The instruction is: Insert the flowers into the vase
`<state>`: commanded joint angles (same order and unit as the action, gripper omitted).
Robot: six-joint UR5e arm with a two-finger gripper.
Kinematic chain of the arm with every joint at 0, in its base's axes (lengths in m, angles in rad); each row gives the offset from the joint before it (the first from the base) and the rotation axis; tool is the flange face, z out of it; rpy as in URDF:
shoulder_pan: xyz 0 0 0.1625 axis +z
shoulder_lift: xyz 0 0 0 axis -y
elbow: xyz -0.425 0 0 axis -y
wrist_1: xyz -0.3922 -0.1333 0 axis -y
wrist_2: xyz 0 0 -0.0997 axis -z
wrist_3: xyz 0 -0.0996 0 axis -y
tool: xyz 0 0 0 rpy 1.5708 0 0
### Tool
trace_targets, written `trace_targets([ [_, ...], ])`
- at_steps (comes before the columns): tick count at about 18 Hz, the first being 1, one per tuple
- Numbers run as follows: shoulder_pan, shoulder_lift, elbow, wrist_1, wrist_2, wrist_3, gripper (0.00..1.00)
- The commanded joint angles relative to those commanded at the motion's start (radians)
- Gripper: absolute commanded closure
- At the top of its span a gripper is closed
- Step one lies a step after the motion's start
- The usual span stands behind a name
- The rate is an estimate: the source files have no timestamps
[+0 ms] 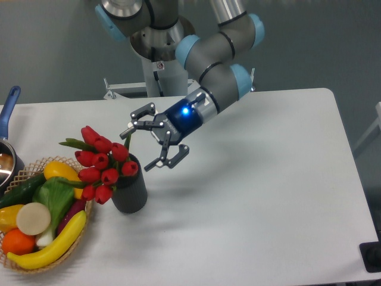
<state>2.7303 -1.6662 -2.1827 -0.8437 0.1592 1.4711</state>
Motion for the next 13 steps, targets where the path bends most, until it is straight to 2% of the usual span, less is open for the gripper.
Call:
trace_targets([
  [2,0.058,0.078,-0.006,-0.006,0.078,-0.012,0.00],
  [4,0.110,0.121,0.006,-0.006,0.166,-0.038,0.00],
  [7,0.205,0.131,0.058,-0.006,0.291,-0.045,0.00],
  [9,0.279,0.108,0.107,-0.002,0.347,-0.037,0.00],
  [11,0.308,0.013,0.194,0.002,0.402,-0.032,0.00],
  [13,0.328,-0.042,0.259,0.005,0.457,-0.032,0.00],
])
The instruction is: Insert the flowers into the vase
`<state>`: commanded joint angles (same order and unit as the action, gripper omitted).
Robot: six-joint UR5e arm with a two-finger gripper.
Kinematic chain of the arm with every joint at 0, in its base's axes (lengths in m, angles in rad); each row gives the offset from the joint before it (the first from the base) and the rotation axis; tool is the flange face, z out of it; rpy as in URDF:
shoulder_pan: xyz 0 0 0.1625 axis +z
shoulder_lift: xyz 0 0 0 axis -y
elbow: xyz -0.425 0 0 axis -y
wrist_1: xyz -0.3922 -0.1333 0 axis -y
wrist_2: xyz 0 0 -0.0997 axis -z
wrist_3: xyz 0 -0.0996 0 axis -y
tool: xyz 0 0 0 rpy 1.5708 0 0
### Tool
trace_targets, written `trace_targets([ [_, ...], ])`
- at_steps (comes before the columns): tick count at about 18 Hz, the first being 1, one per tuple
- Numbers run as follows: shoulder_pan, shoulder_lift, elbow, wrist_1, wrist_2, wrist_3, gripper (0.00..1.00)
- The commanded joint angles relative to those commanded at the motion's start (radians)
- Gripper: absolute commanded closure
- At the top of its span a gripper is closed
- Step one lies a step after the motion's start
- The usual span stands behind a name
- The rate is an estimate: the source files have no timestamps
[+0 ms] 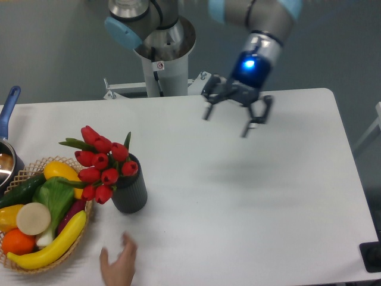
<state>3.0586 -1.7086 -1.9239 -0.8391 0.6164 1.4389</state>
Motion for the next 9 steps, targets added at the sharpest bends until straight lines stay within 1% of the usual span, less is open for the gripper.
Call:
trace_targets([
  [1,0.006,-0.040,0.029,0.000,0.035,0.000,0.00],
  [2,0.006,-0.060,0.055,-0.002,0.089,0.000,0.00],
  [3,0.006,-0.074,0.077,-0.002,0.165,0.002,0.00],
  [5,-0.004,-0.083,0.100,-0.002,0.337,0.000,0.00],
  [6,-0.017,-0.091,0.108,0.000,0.402,0.000,0.00],
  [7,-0.037,-0.100,0.117,-0.002,0.448,-0.002,0.00],
  [9,-0.052,-0.120,0.141,-0.003,0.531,-0.002,0.00],
])
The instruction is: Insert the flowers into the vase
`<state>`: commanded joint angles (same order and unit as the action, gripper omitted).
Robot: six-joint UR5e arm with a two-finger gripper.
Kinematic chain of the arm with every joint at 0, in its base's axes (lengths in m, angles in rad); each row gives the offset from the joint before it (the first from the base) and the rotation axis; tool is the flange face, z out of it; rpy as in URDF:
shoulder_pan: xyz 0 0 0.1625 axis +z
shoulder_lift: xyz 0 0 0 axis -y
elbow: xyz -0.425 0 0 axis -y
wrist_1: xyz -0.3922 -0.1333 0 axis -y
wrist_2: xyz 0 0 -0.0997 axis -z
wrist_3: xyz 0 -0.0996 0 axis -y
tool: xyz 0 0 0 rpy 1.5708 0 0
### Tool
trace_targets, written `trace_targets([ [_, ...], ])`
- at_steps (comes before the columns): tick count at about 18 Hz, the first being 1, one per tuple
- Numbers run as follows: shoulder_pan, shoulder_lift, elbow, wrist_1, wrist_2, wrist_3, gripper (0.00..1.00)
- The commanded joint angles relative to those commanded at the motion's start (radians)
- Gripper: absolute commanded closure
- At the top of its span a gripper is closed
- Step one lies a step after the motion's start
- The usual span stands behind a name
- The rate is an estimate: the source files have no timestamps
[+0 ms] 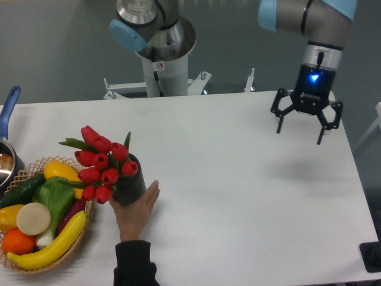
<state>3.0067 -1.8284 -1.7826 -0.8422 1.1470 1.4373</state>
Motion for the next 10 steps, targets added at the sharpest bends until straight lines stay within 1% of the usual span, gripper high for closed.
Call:
trace_targets([
  [2,-0.037,-0.034,0.040,-0.005,0.116,0.000,0.00],
  [4,-0.090,-0.066,0.089,-0.020,0.283,0.002,0.00],
  [5,-0.118,-0.081,0.103,-0.020,0.331,0.000,0.00],
  [7,-0.133,-0.086,0.104,-0.018,0.346,0.002,0.00],
  [10,-0.134,-0.083,0.091,-0.011,0.347,0.005,0.00],
])
